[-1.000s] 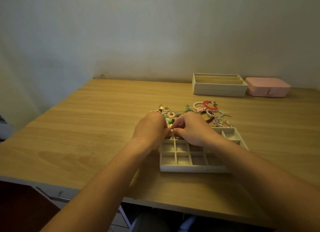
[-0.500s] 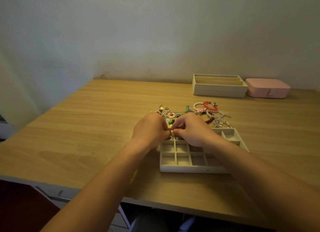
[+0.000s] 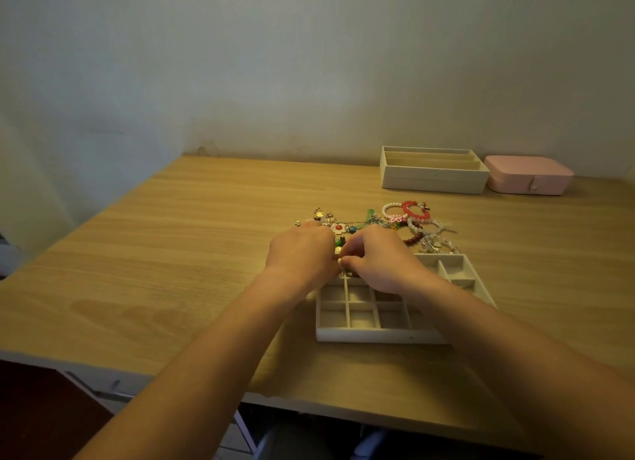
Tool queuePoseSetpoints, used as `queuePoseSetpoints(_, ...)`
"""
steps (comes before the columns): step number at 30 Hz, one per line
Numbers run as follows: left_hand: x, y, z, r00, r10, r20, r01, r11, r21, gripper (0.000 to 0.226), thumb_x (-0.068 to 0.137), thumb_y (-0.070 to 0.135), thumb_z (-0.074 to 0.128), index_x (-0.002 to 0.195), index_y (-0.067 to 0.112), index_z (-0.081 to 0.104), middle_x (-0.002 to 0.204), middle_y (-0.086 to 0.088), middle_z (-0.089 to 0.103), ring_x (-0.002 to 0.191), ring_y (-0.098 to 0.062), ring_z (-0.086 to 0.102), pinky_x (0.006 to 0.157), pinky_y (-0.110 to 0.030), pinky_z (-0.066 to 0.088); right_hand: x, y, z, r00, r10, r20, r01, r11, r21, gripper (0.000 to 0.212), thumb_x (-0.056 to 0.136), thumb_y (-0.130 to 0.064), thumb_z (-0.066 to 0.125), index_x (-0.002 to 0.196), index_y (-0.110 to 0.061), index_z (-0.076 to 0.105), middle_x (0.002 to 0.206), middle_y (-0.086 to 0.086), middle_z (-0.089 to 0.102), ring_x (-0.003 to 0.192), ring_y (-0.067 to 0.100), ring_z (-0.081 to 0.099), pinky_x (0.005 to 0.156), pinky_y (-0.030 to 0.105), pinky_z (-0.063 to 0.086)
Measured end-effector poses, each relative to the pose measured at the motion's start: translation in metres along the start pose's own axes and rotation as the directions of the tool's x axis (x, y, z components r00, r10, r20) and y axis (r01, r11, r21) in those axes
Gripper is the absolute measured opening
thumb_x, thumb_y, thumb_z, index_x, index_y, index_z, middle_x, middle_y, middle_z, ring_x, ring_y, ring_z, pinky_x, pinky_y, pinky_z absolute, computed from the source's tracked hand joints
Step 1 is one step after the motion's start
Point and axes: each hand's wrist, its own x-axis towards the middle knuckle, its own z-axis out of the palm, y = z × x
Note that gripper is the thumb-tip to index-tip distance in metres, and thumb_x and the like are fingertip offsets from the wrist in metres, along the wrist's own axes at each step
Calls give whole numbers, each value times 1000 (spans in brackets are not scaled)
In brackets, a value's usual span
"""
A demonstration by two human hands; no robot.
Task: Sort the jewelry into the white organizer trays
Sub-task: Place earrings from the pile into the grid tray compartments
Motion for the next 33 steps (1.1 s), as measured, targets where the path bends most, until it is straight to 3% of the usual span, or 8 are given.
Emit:
queuePoseSetpoints(3, 3, -4, -1, 1000, 17, 9, -17, 1000, -14, 25, 87, 40, 69, 104, 23, 75, 113, -4, 64, 107, -27, 63, 74, -35, 49, -1, 0, -1, 1000, 5, -1, -5, 1000, 18, 13, 94, -21, 70, 102, -21, 81, 92, -5, 72, 85, 9, 61, 76, 28, 49)
queuePoseSetpoints(6, 3, -7, -4, 999, 8, 44, -5, 997, -83, 19, 83, 42, 72, 96, 29, 78, 101, 0, 67, 98, -24, 63, 70, -31, 46, -2, 1, -1, 1000, 15, -4, -15, 999, 38, 12, 93, -22, 71, 101, -22, 81, 94, -5, 72, 88, 11, 62, 77, 29, 49)
queuePoseSetpoints(10, 4, -17, -3, 989, -60, 138, 111, 907, -406, 3, 77, 29, 80, 78, 28, 78, 81, 6, 72, 79, -13, 66, 65, -25, 50, -2, 0, 0, 1000, 29, -6, -29, 999, 44, 8, 92, -26, 74, 96, -27, 81, 93, -8, 72, 91, 11, 64, 82, 34, 55)
queuePoseSetpoints(13, 5, -26, -5, 982, -49, 181, 137, 845, -516, 21, 78, 19, 79, 65, 33, 72, 80, 7, 74, 75, -7, 65, 60, -20, 46, -4, -5, 0, 999, 30, -12, -30, 999, 35, 6, 92, -27, 74, 95, -29, 79, 92, -10, 71, 90, 10, 64, 83, 36, 57)
queuePoseSetpoints(19, 7, -27, -3, 981, -22, 195, 124, 839, -529, 12, 82, 17, 76, 76, 28, 77, 78, 3, 73, 66, -4, 60, 62, -21, 46, -5, -11, 7, 999, 30, -45, -33, 998, -57, 8, 93, -29, 72, 96, -30, 79, 93, -10, 70, 90, 12, 63, 80, 36, 57)
queuePoseSetpoints(23, 10, -27, -3, 980, -33, 196, 134, 840, -526, 19, 81, 16, 76, 69, 31, 72, 72, 8, 68, 64, -6, 60, 61, -22, 48, -3, -14, 8, 996, 54, -70, -61, 993, -106, 11, 94, -31, 70, 94, -26, 80, 86, -7, 71, 83, 14, 64, 77, 36, 58)
queuePoseSetpoints(29, 13, -29, 3, 979, -41, 198, 145, 824, -547, 17, 80, 14, 76, 70, 27, 73, 70, 4, 69, 63, -8, 60, 62, -23, 50, -8, -18, 10, 996, -61, -57, 38, 940, -339, 15, 99, -30, 64, 101, -24, 77, 98, -2, 64, 89, 21, 63, 68, 34, 52)
queuePoseSetpoints(33, 13, -32, 4, 976, -24, 215, 147, 805, -575, 15, 81, 13, 76, 72, 25, 75, 71, 1, 71, 65, -11, 62, 67, -30, 56, -5, -17, 3, 998, -60, 36, 69, 946, -316, 19, 101, -34, 60, 103, -23, 75, 104, -1, 62, 95, 22, 62, 80, 41, 55)
